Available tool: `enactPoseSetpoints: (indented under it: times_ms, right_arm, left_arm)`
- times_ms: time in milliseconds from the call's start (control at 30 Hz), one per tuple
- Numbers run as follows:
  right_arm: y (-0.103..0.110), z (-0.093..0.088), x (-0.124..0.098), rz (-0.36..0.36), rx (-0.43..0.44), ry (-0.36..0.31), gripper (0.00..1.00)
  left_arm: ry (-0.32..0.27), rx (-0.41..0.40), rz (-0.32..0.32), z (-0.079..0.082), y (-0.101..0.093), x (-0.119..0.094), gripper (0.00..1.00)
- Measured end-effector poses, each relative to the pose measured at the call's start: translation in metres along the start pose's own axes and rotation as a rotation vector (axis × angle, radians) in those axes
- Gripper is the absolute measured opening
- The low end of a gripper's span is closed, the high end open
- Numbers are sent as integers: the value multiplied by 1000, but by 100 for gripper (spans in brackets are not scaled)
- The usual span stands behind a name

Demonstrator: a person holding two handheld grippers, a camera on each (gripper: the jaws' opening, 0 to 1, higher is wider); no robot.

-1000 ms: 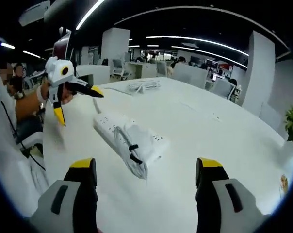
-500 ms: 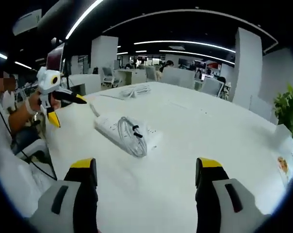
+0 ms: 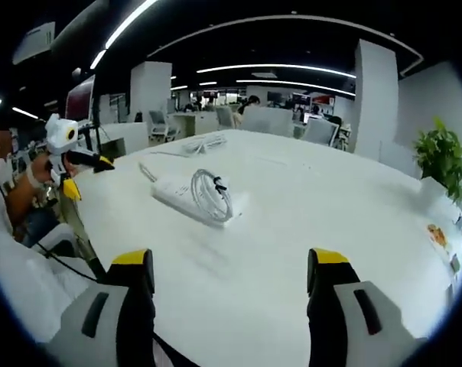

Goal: Straighten the power strip on the desk, plug the charger into it

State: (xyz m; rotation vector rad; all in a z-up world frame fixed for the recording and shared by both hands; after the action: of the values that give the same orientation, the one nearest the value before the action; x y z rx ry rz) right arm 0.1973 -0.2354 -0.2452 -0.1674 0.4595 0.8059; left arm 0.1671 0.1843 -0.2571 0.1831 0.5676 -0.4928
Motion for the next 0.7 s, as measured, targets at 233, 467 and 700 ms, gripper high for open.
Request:
enactPoseSetpoints:
  times_ms: [233,467,700]
  right_arm:
    - [9,-11,-15,-38,26,7,80]
    - [19,-24,-29,-58,45,12,80]
    - [31,-34,-46,-86,60,-4,79]
  left_arm:
    - [23,24,90,-8,-10,-32,96]
    - [39,13,127,-22,-19,-55,96]
    - [82,24,154,-28,-20,-57,96]
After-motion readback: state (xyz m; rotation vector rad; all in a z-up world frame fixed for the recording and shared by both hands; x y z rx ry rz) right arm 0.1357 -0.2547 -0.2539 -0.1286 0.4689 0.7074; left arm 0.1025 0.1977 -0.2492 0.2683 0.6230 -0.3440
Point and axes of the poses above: the point that each gripper's makers call its tool centre point, and the gripper's own axes: x roughly forward along the fingers, y roughly to its left, z roughly out of its top, the point moved 10 cm from there along -x, roughly backward along the fingers, and after that the axes turned 13 degrees about z, right-handed, at the moved point
